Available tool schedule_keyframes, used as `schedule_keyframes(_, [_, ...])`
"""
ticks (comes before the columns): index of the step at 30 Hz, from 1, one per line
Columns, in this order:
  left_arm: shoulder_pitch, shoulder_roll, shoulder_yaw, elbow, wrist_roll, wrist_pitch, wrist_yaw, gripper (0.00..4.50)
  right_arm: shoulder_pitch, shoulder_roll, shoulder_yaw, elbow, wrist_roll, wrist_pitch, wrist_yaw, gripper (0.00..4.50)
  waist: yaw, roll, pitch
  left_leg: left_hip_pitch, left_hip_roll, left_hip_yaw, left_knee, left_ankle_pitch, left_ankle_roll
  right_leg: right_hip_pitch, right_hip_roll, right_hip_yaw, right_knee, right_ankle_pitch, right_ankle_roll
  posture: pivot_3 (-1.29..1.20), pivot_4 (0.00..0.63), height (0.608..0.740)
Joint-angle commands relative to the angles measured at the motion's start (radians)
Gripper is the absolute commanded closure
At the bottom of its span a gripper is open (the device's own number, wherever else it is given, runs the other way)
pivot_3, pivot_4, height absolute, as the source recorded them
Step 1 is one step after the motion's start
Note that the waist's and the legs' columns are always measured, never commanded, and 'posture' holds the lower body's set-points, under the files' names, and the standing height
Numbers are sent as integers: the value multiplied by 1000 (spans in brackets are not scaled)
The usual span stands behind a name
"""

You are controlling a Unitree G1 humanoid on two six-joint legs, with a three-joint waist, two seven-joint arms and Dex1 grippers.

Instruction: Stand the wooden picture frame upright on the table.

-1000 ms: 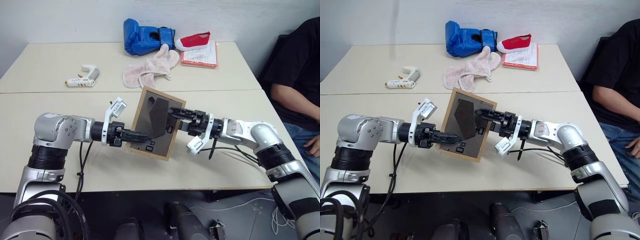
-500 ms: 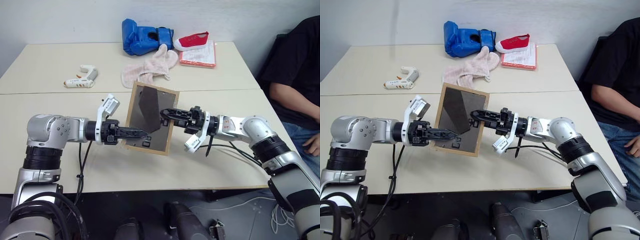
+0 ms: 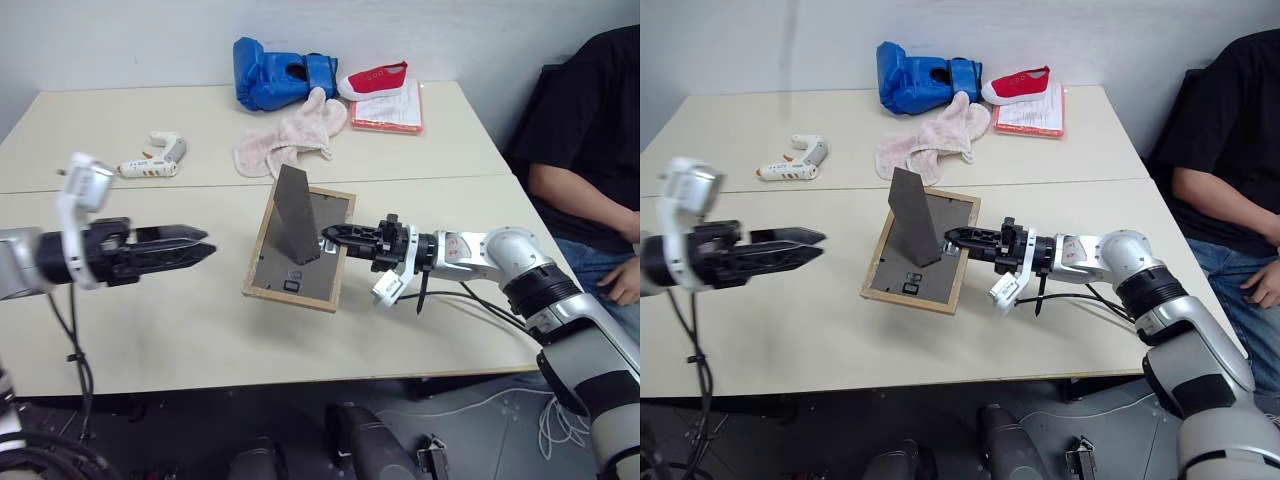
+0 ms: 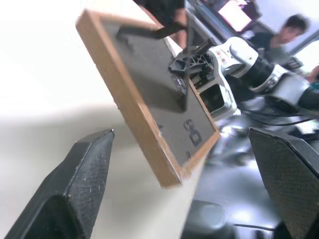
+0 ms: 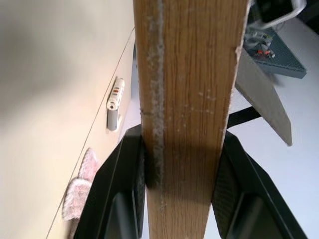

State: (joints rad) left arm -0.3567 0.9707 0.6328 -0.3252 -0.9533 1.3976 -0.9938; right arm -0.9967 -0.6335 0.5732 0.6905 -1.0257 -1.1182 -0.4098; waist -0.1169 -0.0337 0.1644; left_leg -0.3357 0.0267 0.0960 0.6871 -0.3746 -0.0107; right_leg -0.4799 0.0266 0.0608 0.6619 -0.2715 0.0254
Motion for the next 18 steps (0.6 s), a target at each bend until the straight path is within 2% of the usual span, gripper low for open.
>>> schedule_keyframes(1, [81, -21, 139, -151, -50, -59, 40, 0, 1, 52, -24, 19, 568, 42, 402, 3250, 3, -1, 0, 0, 0, -1, 0, 0, 0, 1, 0, 0, 0, 0, 0, 0, 150, 740])
schedule_keyframes(2, [103, -38, 168, -177, -55, -82, 59, 0, 49, 77, -26, -52, 849, 189, 652, 3250, 5, -1, 0, 1, 0, -1, 0, 1, -1, 2, 0, -1, 0, 0, 0, 0, 150, 740])
schedule_keyframes(3, [118, -49, 188, -195, -62, -99, 74, 0, 83, 93, -33, -108, 1046, 300, 833, 3250, 7, -2, 0, 3, 0, -2, 1, 1, -1, 3, 0, -2, 1, 0, 0, 0, 150, 740])
schedule_keyframes(4, [131, -61, 197, -215, -59, -126, 89, 0, 127, 102, -56, -216, 1254, 505, 1018, 3250, 8, -2, 0, 4, 1, -4, 2, 1, -1, 5, 0, -3, 1, 0, 0, 0, 150, 740])
schedule_keyframes(5, [140, -74, 193, -236, -45, -161, 112, 0, 157, 110, -93, -310, 1425, 728, 1132, 3250, 15, -1, 0, 4, 2, -4, 2, 1, -1, 6, 0, -4, 1, 0, 0, 0, 150, 740])
schedule_keyframes(7, [142, -100, 179, -256, -28, -216, 167, 0, 187, 121, -156, -435, 1661, 1091, 1257, 3250, 32, -1, 0, 4, 2, -7, 4, 0, 0, 7, -1, -6, 3, 0, 0, 0, 150, 740])
schedule_keyframes(9, [143, -115, 170, -256, -37, -246, 202, 0, 192, 135, -196, -479, 1761, 1317, 1288, 3250, 39, -1, 0, 2, 2, -8, 4, -1, 1, 8, -2, -7, 2, 0, 0, 0, 150, 740])
schedule_keyframes(12, [158, -118, 159, -261, -62, -274, 226, 0, 196, 186, -250, -466, 1789, 1478, 1274, 3250, 43, -1, 0, 1, 2, -9, 4, -2, 2, 7, -2, -9, -1, 0, 0, 0, 150, 740])
schedule_keyframes(18, [168, -110, 122, -239, -115, -305, 255, 0, 208, 305, -317, -355, 1730, 1591, 1265, 3250, 38, -1, 0, -3, 2, -7, 4, -2, 1, 3, -2, -8, -1, 0, 0, 0, 150, 740])
